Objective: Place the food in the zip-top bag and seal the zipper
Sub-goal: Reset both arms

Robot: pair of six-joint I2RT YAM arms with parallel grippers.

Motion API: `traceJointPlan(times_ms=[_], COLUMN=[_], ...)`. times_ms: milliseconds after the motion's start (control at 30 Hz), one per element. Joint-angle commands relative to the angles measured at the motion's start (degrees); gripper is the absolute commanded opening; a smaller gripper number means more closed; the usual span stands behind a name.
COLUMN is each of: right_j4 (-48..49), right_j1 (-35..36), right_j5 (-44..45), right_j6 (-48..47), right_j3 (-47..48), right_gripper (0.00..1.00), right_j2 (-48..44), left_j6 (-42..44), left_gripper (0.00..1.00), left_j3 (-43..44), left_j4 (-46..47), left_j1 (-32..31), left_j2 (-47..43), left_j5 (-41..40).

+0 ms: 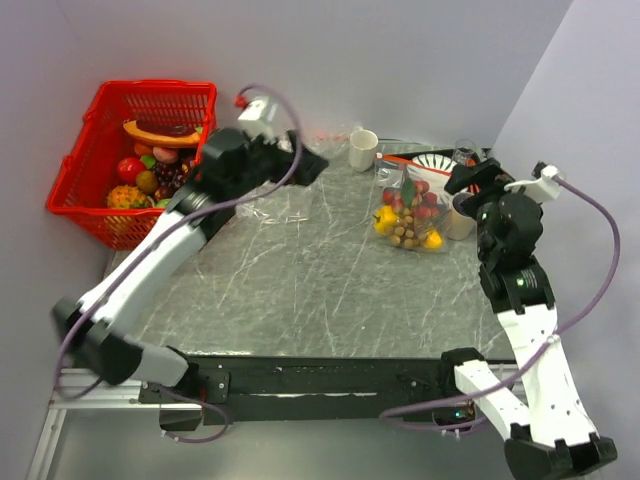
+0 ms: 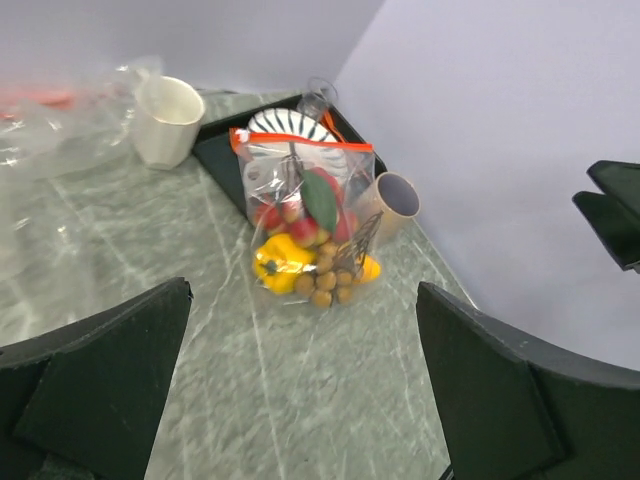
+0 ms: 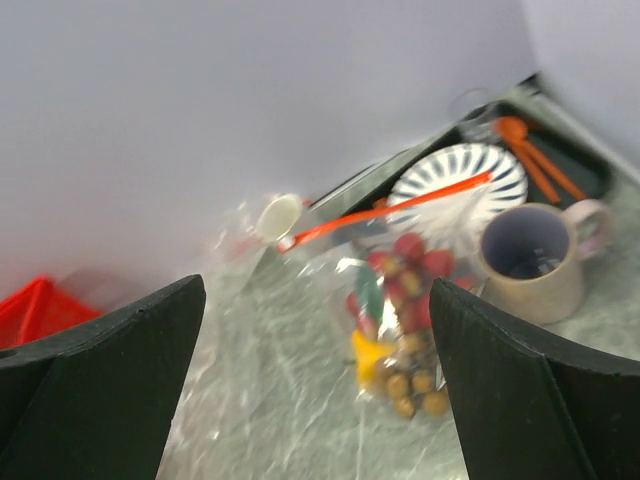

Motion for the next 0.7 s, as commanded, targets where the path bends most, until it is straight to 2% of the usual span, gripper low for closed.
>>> traceJointPlan(times_ms=[0,167,333,433,600,667], right_j4=[-1.3,-3.9,-2.6,0.8,3.5,7.3], right_j1=[2.5,5.2,7.0,7.0,7.0,7.0], right_j5=[-3.3,-5.2,-7.6,-8.9,-13.7,-13.0], right_j6=[3.4,6.4,9.8,11.8,4.6,3.5], right_j3=[-4.0,-7.8,-16.7,-22.9,-28.7,-32.9], right_gripper=[1.0,1.0,1.0,1.0,1.0,1.0], right_j2=[-3.9,-5.8,-9.0,-12.6,-13.9,-14.5], left_j6=[1.2,-1.0,-3.9,-5.3,-6.8,-6.4], left_gripper=[0.99,0.99,0.99,0.99,0.99,0.99], left_j3=[-11.9,-27.9,-43.7,-48.3,-55.5,-59.2], left_j4=[0.7,5.4,16.5,18.8,26.7,31.2], left_j1=[0.4,0.5,0.4,0.4,0.3,0.3], left_j2=[-9.7,-22.1,-29.1,-30.8,-33.4,-33.9], left_j5=[-5.0,-5.7,-5.5,-6.9,-6.4,-6.0])
